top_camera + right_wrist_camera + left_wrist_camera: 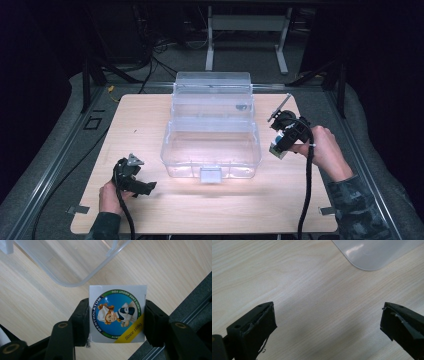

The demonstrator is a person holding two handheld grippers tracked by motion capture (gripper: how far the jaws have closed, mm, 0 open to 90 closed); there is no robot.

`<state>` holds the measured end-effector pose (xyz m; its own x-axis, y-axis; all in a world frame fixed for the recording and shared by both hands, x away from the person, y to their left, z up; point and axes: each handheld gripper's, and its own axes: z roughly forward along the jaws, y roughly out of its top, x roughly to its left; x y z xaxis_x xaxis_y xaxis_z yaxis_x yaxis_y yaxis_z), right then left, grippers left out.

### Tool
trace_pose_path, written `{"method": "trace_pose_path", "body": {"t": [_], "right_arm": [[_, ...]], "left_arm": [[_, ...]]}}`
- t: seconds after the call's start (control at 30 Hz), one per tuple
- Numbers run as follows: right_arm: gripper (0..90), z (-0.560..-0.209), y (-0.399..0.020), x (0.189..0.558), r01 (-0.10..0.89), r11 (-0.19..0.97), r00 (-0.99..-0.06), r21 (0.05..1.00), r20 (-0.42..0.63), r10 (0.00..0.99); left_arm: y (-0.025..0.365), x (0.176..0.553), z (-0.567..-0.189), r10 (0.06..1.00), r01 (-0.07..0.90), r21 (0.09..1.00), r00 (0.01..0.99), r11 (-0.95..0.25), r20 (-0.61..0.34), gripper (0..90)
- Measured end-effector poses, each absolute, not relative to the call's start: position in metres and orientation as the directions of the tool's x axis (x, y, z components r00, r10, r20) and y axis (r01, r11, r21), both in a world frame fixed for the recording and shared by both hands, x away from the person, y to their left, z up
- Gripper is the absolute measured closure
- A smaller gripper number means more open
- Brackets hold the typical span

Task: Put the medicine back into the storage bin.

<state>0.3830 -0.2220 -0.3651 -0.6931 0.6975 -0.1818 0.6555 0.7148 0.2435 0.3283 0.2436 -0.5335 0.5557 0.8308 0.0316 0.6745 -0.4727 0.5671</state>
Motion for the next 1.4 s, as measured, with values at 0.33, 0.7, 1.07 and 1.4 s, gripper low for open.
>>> {"method": "trace_pose_path", "body": {"t": [0.33, 0.7, 1.07, 1.4], "right_arm": [[46.5, -0.360, -0.213, 0.388, 0.644, 0.722, -0.701, 0.253, -0.183, 0.689], [46.5, -0.356, -0.196, 0.395, 0.625, 0.741, -0.721, 0.246, -0.181, 0.669], [46.5, -0.356, -0.180, 0.403, 0.600, 0.752, -0.738, 0.272, -0.173, 0.652], [46.5, -0.363, -0.165, 0.407, 0.586, 0.755, -0.762, 0.295, -0.116, 0.637]], "left_arm": [[0.244, 0.328, -0.533, 0.830, 0.673, 0.568, 0.557, -0.473, 0.032, 0.1], [0.244, 0.328, -0.533, 0.831, 0.673, 0.569, 0.555, -0.472, 0.033, 0.1], [0.245, 0.328, -0.533, 0.833, 0.676, 0.569, 0.553, -0.468, 0.028, 0.1], [0.244, 0.328, -0.533, 0.828, 0.673, 0.568, 0.559, -0.474, 0.029, 0.2]]}}
